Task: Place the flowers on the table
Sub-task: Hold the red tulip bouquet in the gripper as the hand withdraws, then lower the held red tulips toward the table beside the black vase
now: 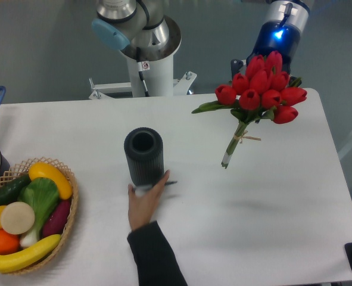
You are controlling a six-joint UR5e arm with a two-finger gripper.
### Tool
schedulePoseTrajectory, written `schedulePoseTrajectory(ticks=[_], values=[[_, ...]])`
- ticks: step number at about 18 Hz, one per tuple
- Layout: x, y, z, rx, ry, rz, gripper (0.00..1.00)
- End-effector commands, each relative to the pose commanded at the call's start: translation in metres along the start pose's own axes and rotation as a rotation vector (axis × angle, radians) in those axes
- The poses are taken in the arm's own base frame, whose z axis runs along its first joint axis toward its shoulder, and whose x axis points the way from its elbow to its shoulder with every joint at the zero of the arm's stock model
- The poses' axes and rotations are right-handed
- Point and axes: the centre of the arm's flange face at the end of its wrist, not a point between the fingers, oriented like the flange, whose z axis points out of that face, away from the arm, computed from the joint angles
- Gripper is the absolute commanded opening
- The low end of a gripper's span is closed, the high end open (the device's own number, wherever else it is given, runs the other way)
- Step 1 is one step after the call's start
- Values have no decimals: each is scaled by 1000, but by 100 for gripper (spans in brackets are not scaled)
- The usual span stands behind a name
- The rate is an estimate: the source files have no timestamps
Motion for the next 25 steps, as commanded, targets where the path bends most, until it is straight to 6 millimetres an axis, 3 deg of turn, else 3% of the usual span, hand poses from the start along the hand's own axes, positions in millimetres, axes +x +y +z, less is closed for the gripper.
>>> schedulePoseTrajectory(ticks=[12, 25], values=[[1, -8, 0, -11, -9, 30, 39], [5, -1, 13, -432, -143, 117, 39]])
